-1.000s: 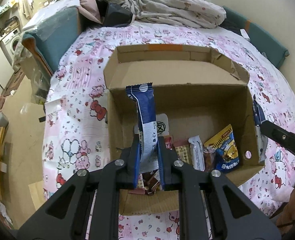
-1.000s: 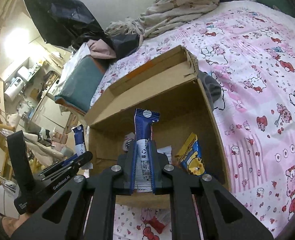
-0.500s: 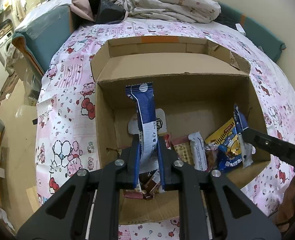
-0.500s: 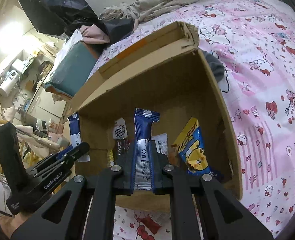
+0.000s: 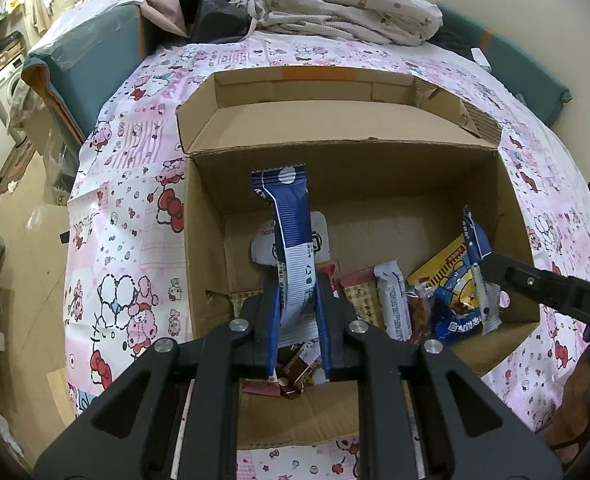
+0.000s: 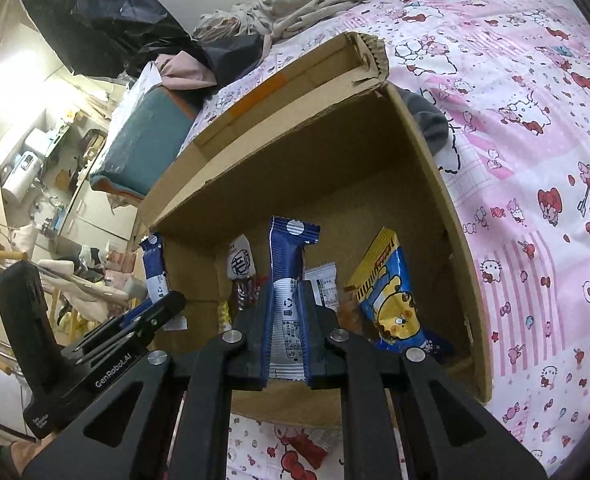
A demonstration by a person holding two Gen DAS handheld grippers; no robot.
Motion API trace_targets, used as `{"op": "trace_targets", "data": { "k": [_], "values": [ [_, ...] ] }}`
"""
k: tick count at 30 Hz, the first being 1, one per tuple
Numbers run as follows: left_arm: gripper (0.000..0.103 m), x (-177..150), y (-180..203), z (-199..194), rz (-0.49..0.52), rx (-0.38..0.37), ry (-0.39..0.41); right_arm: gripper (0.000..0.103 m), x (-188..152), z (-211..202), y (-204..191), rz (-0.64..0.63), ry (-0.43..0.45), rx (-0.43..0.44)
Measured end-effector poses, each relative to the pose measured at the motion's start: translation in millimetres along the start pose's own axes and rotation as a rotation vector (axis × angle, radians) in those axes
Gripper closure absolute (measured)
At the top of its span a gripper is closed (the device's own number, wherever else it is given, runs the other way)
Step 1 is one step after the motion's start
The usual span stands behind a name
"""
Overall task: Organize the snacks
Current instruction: 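Open both tools to drop the blue-white bar in the box, then move both tools from the box to the last snacks on the bedspread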
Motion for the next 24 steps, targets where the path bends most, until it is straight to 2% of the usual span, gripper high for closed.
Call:
{"op": "trace_targets", "data": {
  "k": [7, 8, 9, 10, 11, 12, 13, 15, 24],
  "values": [
    [0.088, -1, 1, -1, -0.024, -0.028, -0.011, 0.084, 3, -1, 2, 0.023, 0.018, 0.025],
    [0.083, 0, 1, -2, -0.044, -0.059, -0.015, 0.081, 4, -2, 2, 0.027, 0.019, 0.025],
    [0.071, 0, 2, -3, -0.056, -0.07, -0.02, 0.073, 5, -2, 2, 0.036, 0.021, 0.031],
    [0.063, 0, 1, -3, -0.065, -0.072, -0.023, 0.06, 7, -3, 2, 0.046, 0.023, 0.038],
    [0.049, 0, 2, -4, -0.068, -0.066, -0.017, 0.05, 7, -4, 2, 0.053, 0.026, 0.04],
    [0.038, 1, 2, -6, -0.064, -0.059, -0.005, 0.035, 9, -6, 2, 0.06, 0.038, 0.042],
    [0.034, 2, 3, -9, -0.057, -0.046, 0.011, 0.032, 10, -8, 3, 0.061, 0.05, 0.038],
    [0.021, 4, 2, -12, -0.054, -0.034, 0.026, 0.032, 11, -11, 3, 0.058, 0.059, 0.031],
    [0.02, 2, 0, -20, -0.046, -0.04, 0.032, 0.032, 12, -21, 7, 0.087, 0.074, 0.02]
  ]
}}
Point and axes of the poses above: each gripper's, at about its wrist camera, not at the fingertips, and z roughly the way its jaws point, y to its right, x to its top, the point moved 4 cm from there along z, roughly the way its jaws point, and after that the axes turned 11 degrees about y, right-handed, at the moved point
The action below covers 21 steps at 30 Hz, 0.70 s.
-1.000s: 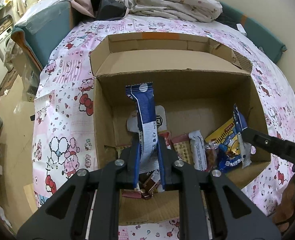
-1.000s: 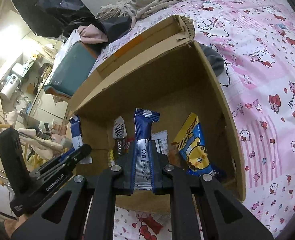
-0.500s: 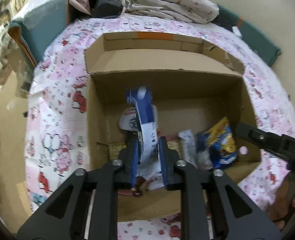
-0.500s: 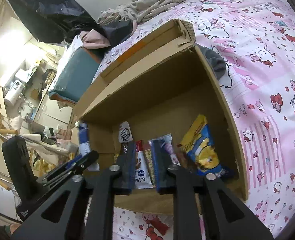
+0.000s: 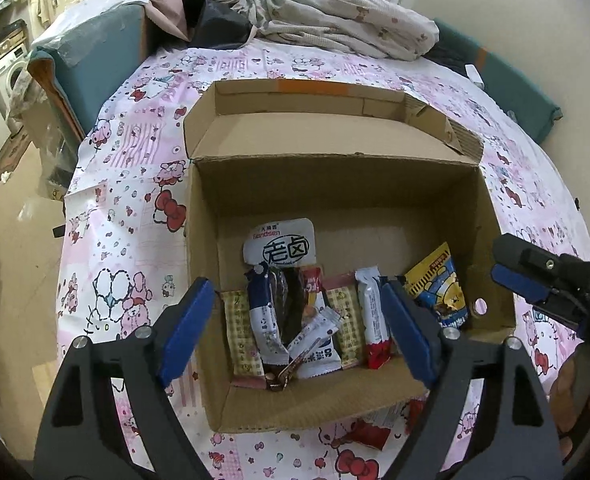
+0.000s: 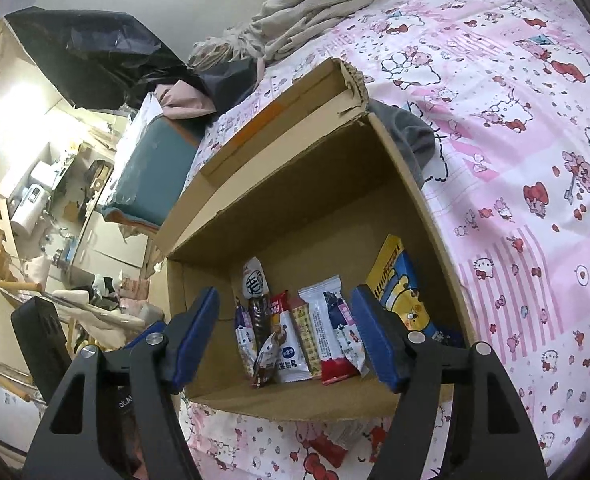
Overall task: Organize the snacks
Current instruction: 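Move both tools from the box to the last snacks on the bedspread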
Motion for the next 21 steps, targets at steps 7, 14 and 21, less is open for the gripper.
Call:
{"op": "trace_targets", "data": {
  "k": [7, 14, 21],
  "values": [
    [0.02, -4, 3, -13, 0.022, -0.005, 0.016, 0.032, -8, -19, 3, 0.009, 0.01, -0.022],
    [0.02, -10, 5, -29, 0.023, -0.017, 0.02, 0.032, -15, -44, 4, -0.005, 0.026, -0.051],
    [0.02, -24, 6, -39, 0.022, -0.028, -0.002, 0.032, -34, -66, 19, 0.018, 0.011, -0.084]
  ]
}}
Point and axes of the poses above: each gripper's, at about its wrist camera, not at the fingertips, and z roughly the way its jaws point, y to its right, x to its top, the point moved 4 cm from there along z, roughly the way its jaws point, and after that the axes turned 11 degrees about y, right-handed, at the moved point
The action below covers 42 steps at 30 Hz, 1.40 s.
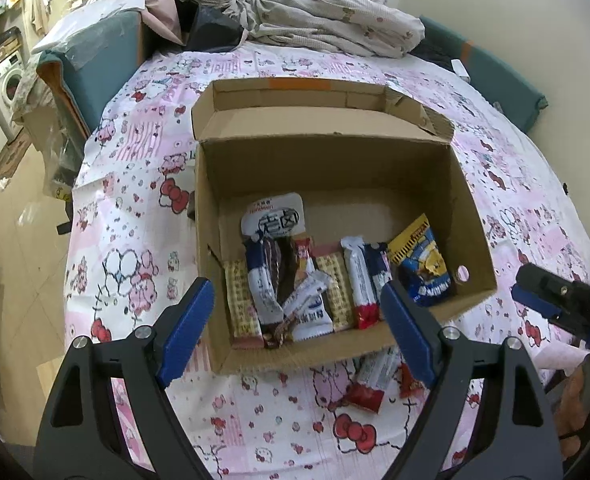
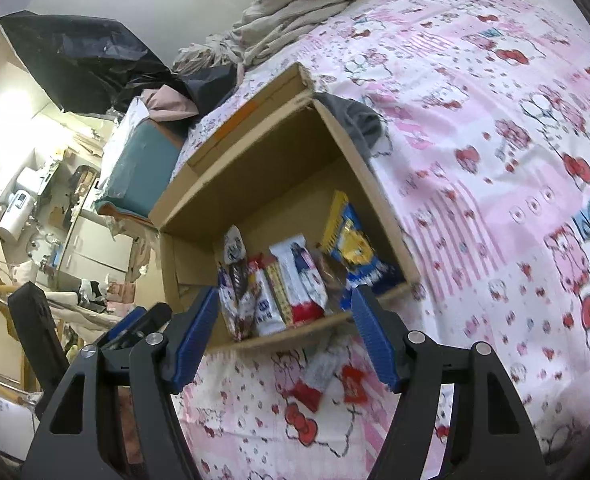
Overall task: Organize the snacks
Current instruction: 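Move both tools from the box to the last snacks on the bedspread, then grasp the white-red bar with left tool while right grasps red candy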
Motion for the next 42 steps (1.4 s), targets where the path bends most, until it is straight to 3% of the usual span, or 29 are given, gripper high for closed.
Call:
{"op": "trace_targets", "data": {
  "k": [8, 12, 15, 19, 24, 26, 28, 31, 34, 42],
  "values": [
    [0.02, -24, 7, -6, 0.024, 0.008, -0.05, 0.032, -17, -15, 25, 0.022, -0.023, -0.069],
    [0.02, -32, 7, -7, 0.013, 0.005, -0.076, 0.032, -27, -8, 46, 0.134, -0.08, -0.07],
    [0.02, -32, 8, -9, 0.008, -0.001, -0.079, 0.034, -41, 13, 54, 0.108, -0.185, -0.152],
    [0.02, -37, 9, -6, 0.016, -0.007, -0.102, 0.053, -66, 47, 50, 0.015, -0.325, -0.223],
    [0.02, -39, 9, -3, 0.011, -0.01, -0.112, 0.067, -95, 86, 31, -0.136, -0.451, -0.254],
    [0.02, -38, 8, -2, 0.014, -0.006, -0.108, 0.081, -102, 94, 26, -0.209, -0.471, -0.294],
    [0.02, -38, 8, -2, 0.011, -0.009, -0.112, 0.086, -105, 97, 22, -0.28, -0.468, -0.32],
    [0.02, -40, 9, 0, 0.018, -0.003, -0.125, 0.086, -103, 93, 22, -0.288, -0.46, -0.306],
    [0.02, -45, 20, 0, 0.05, -0.024, -0.138, 0.086, -93, 81, 22, -0.237, -0.428, -0.281],
    [0.02, -79, 61, 5, 0.209, -0.078, -0.204, 0.086, -48, 25, 37, -0.052, -0.239, -0.225]
  ]
}}
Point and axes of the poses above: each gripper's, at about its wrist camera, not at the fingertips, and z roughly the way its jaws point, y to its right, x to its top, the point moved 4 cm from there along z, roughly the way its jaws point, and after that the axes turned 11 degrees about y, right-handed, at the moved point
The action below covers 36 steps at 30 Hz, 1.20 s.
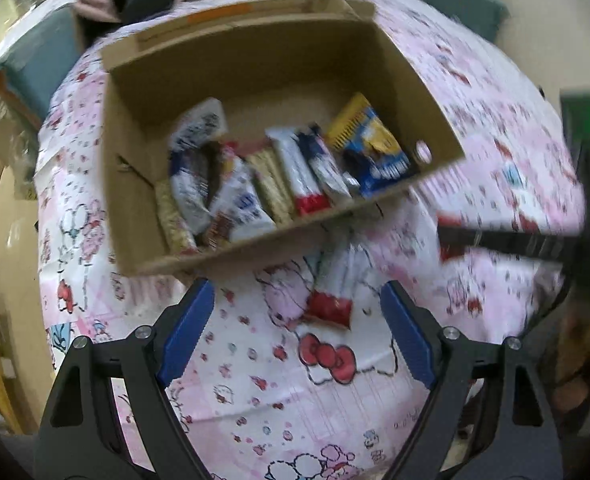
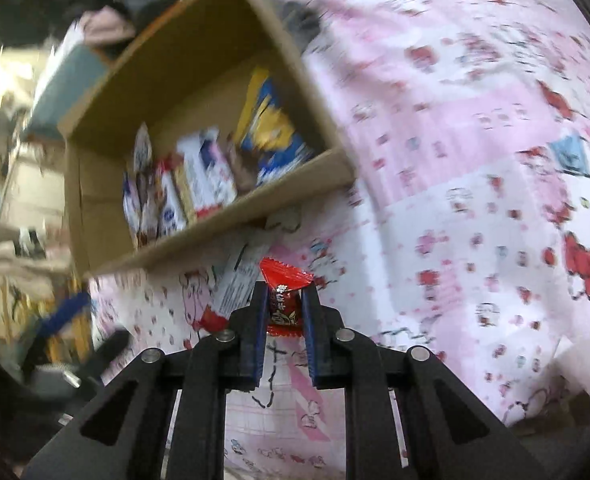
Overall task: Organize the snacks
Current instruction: 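Grasp the white-red bar with left tool while right grasps red candy, then carry the white-red bar into the box with left tool while right carries red candy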
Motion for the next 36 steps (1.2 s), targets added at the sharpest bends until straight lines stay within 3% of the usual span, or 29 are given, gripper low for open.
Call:
{"op": "trace_targets", "data": {
  "k": [8, 15, 22, 23, 25, 26, 28, 36],
  "values": [
    [0.02, -19, 34, 56, 0.098, 0.007, -0.138, 0.086, 11, -32, 24, 0.11, 0.065, 0.043],
    [0.024, -23, 45, 95, 0.123, 0.034, -0.163, 0.086, 9, -28, 18, 0.11, 0.056, 0.053],
    [0.025, -18, 39, 112, 0.067, 0.032, -0.161, 0.086, 8, -28, 17, 0.121, 0.059, 0.061],
    [0.029, -18, 41, 111, 0.074, 0.031, -0.157, 0.086, 8, -28, 17, 0.124, 0.06, 0.061],
    [0.064, -17, 47, 109, 0.099, 0.007, -0.146, 0.086, 8, -27, 16, 0.121, 0.06, 0.062],
    [0.077, -15, 55, 108, 0.129, -0.006, -0.142, 0.086, 8, -27, 16, 0.119, 0.06, 0.061],
    [0.077, -16, 64, 104, 0.161, -0.01, -0.145, 0.086, 9, -28, 15, 0.114, 0.06, 0.061],
    [0.077, -29, 39, 86, 0.063, 0.015, -0.176, 0.086, 7, -29, 7, 0.097, 0.058, 0.076]
  ]
}}
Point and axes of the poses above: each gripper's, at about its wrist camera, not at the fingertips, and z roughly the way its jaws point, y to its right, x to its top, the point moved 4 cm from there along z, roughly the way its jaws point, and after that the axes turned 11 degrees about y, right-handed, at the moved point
